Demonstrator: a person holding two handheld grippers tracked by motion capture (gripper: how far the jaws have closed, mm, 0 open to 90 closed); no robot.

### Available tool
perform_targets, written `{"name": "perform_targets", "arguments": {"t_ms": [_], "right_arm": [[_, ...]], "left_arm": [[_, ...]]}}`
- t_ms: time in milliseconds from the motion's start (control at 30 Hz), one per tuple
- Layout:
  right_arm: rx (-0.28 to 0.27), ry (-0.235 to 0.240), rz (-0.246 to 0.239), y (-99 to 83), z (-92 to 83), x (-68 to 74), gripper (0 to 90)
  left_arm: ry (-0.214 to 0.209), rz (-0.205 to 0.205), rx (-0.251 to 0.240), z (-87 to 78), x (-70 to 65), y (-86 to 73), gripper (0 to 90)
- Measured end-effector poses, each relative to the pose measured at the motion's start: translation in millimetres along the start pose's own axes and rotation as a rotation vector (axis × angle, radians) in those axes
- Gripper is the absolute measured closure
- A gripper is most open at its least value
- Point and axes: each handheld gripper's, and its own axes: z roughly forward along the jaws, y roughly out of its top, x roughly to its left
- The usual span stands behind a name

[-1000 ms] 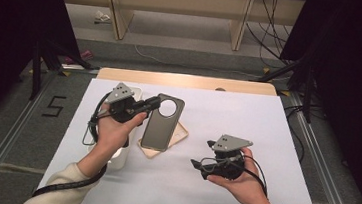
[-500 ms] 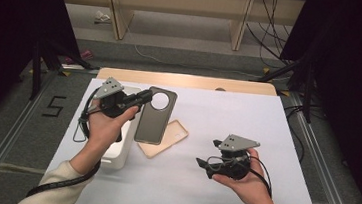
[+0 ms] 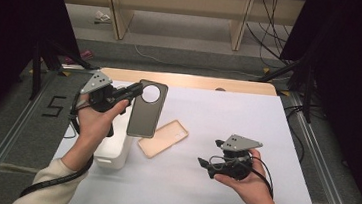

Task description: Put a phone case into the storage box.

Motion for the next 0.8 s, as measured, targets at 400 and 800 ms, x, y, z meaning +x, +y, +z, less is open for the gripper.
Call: {"name": "perform_targets", "arguments": {"t_ms": [400,800], "right_arm": [[-0.003,-0.004,0.009,-0.8,-0.4,-0.8,17.5],[-0.005,-0.006,0.015,-0.9,-0.9,-1.6,17.3]], "left_arm": [[0.003,0.016,-0.003,-3.1,8.5,1.8,81.8],[0.025,0.019,-0.032,-11.7,21.2,8.0,81.8]]}}
